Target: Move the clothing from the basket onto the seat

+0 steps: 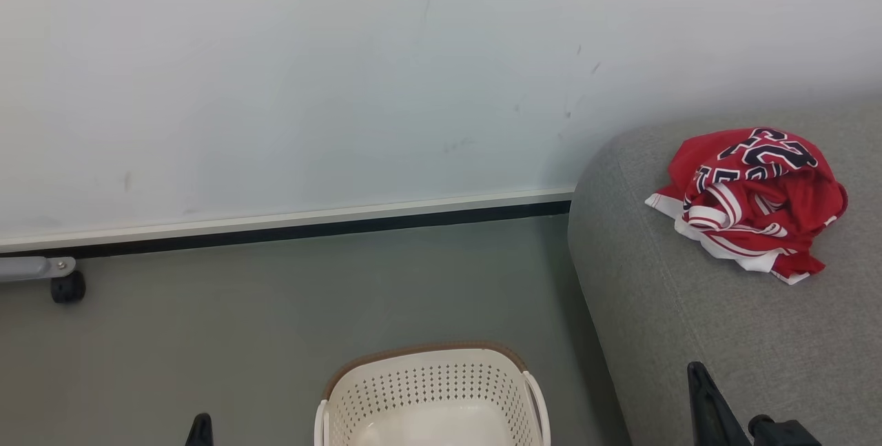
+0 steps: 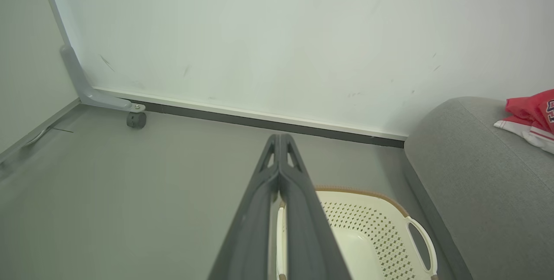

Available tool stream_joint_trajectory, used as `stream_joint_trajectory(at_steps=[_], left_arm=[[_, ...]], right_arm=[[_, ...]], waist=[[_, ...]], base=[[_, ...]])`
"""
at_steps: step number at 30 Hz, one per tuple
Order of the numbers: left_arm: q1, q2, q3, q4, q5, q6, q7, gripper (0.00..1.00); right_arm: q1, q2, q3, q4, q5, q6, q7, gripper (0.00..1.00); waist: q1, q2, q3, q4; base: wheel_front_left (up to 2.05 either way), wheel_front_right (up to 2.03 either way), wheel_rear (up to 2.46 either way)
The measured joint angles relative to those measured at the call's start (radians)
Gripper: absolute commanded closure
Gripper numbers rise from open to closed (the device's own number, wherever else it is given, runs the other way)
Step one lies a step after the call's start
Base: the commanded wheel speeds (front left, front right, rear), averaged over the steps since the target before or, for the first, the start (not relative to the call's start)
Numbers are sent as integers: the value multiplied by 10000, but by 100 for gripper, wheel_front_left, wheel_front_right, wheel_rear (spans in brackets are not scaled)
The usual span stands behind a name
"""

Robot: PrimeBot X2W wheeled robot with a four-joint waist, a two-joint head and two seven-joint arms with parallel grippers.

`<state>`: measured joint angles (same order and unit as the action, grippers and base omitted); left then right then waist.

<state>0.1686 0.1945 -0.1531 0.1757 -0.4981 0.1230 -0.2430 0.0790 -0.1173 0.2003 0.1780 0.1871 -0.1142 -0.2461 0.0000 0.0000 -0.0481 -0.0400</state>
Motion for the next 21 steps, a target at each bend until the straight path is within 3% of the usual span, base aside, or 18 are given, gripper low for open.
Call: stream_joint_trajectory(at_steps=[21], left_arm=[[-293, -288, 527, 217, -2217, -474, 802, 100]], right_arm=[[-293, 151, -734, 278, 2890, 476, 796, 100]], waist=[[1, 0, 109, 87]], base=[[0, 0, 0]])
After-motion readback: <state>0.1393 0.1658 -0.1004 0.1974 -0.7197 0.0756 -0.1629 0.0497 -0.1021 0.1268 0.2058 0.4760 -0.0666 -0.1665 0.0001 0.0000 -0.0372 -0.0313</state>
